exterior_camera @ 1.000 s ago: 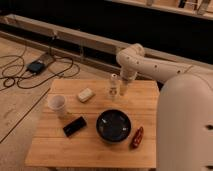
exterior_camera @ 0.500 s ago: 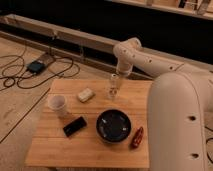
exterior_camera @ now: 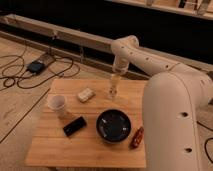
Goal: Knock the bottle over
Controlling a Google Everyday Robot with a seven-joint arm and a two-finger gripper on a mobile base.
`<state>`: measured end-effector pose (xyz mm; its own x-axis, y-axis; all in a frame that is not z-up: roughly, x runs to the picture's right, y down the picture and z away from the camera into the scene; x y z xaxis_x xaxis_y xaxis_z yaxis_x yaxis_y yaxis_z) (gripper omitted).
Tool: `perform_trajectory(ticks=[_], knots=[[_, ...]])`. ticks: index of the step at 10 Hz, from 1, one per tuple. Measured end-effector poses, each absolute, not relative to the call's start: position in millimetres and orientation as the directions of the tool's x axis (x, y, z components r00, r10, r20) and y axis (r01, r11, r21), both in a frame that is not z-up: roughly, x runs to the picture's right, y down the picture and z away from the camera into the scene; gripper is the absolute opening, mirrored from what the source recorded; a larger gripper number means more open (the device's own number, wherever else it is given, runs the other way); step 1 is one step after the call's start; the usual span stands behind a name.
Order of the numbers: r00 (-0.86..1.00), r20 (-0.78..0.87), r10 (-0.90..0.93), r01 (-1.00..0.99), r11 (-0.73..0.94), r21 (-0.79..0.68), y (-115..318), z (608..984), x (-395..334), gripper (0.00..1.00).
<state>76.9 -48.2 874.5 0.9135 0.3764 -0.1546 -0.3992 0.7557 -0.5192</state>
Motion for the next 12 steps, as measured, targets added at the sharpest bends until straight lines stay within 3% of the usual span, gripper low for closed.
perform_trajectory(ticks=[4, 12], knots=[[0.929, -0.084, 0.360, -0.337, 0.731, -0.593, -31, 853, 45, 0.80], [0.932, -0.119, 0.342, -0.329, 0.662, -0.673, 12, 778, 30, 0.80]])
